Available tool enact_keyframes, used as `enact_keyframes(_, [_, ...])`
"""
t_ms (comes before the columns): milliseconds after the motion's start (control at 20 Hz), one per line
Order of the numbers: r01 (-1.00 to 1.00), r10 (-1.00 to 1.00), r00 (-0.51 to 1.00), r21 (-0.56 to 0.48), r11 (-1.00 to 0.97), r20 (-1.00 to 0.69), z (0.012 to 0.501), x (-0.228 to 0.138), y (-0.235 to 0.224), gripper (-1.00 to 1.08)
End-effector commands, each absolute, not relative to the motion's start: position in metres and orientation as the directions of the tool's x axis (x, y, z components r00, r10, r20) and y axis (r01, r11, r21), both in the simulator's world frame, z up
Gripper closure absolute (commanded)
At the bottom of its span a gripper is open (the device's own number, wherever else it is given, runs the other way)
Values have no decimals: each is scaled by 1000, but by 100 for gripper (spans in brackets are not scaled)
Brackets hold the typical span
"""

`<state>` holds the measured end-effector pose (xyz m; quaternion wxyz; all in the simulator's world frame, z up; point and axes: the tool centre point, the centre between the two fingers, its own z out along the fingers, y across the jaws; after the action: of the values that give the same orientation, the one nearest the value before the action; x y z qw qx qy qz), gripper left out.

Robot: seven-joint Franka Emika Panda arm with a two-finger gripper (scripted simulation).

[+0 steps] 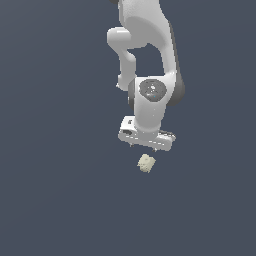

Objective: Pick up the object and move it to a goal position.

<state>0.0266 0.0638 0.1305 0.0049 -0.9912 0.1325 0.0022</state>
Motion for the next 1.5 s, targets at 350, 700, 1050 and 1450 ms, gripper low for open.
enact_keyframes(350, [-458,-458,889,-4,-889,-4,105,47,78,-92])
enact_keyframes(700, [-530,-530,848,-1,-848,-1,94,54,83,-92])
enact_keyframes(1050, [-545,-545,838,0,-838,-1,91,56,85,-92])
enact_keyframes(1450, [-547,-547,837,0,-837,0,67,55,85,-92])
